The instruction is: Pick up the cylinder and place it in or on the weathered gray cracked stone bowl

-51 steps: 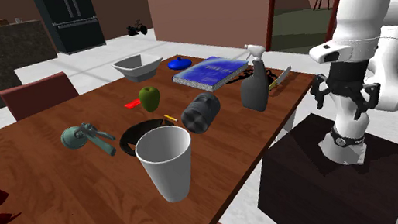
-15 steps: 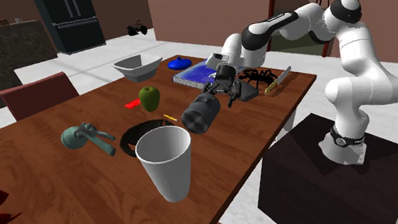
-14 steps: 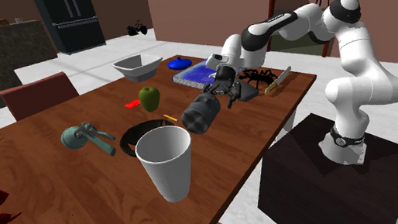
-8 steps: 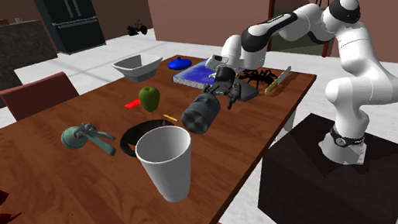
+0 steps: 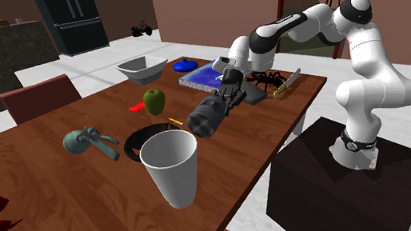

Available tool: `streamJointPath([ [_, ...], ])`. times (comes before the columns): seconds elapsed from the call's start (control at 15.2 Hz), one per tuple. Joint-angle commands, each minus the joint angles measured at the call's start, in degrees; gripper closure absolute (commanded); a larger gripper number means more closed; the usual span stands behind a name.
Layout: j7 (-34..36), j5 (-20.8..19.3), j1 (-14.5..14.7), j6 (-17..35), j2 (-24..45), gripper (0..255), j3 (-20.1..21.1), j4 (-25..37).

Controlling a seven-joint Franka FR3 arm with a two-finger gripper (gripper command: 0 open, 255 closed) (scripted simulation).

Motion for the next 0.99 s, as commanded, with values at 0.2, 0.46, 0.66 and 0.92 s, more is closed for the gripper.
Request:
streamJointPath([
  [0.2,0.0,0.0,0.0,0.0,0.0,255,0.0,0.0],
  [0.46,1.8,0.2,-1.1,-1.8,0.7,255,2.2,1.4],
  [0.66,3.2,0.3,-1.8,-3.2,1.2,255,3.7,2.5],
  [0.92,4.9,0.4,-2.6,-5.0,1.8,255,5.7,4.2],
])
